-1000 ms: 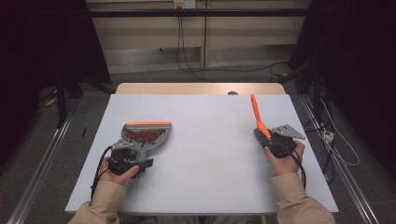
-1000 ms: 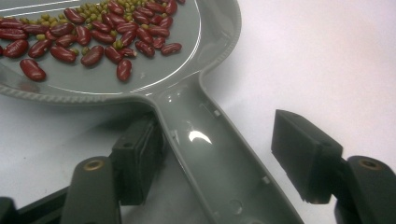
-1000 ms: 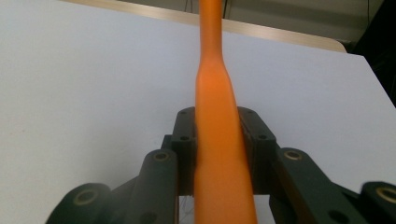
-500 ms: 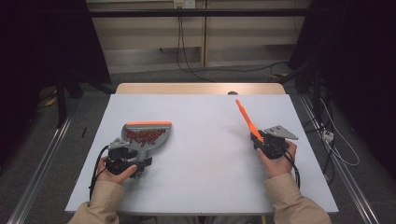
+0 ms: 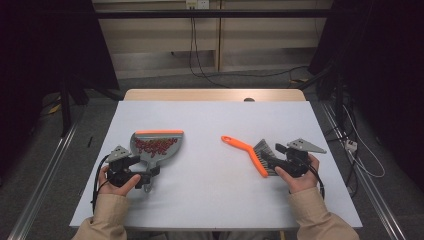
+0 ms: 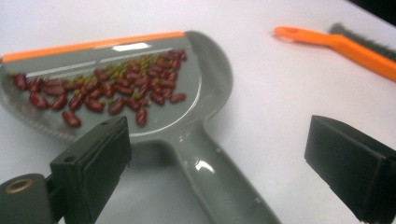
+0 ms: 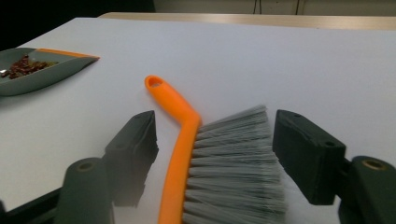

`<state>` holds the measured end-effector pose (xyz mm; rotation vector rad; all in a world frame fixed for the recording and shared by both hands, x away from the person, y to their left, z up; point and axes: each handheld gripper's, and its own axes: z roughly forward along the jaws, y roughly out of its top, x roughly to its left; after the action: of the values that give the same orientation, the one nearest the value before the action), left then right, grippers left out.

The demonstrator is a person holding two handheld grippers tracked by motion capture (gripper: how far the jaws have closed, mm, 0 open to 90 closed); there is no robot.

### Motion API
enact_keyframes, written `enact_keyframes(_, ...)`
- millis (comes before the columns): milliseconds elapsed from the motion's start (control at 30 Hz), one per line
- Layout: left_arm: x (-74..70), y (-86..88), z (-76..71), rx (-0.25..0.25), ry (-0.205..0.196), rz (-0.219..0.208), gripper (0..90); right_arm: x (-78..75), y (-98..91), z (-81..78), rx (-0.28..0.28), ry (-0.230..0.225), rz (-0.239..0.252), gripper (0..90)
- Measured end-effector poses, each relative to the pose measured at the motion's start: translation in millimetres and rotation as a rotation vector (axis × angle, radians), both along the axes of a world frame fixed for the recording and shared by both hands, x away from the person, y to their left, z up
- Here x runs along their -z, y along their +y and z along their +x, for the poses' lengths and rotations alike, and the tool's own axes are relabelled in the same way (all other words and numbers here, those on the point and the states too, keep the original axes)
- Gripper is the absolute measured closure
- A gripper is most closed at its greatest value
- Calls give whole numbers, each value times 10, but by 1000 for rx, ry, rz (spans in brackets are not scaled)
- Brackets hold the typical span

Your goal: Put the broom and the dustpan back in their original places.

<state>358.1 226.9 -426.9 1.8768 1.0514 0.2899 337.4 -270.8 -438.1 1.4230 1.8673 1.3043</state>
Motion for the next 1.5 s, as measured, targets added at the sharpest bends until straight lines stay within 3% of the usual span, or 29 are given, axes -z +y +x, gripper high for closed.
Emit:
enact_keyframes(167,-33,47,-9,35,-39,-20,70,1,1,-63,-43,-3,2,272)
enact_keyframes(367,-54,66,-16,63,-57,-19,69,0,-7,-111,-83,-12,-5,255)
enact_keyframes(767,-58,87,-42,104,-81,-2,69,22,-76,-209,-101,-10,-38,240)
enact_keyframes(900,-53,97,-45,108,-81,3,69,40,-199,-209,-79,-1,-70,366)
enact_keyframes(1167,-32,76,-26,108,-77,8,69,87,-364,-118,-3,22,-155,802)
enact_keyframes(1333,-29,74,-18,107,-79,15,69,132,-358,-51,12,51,-242,887)
enact_keyframes(1500,-23,64,-14,108,-81,13,69,192,-355,-12,22,101,-284,900)
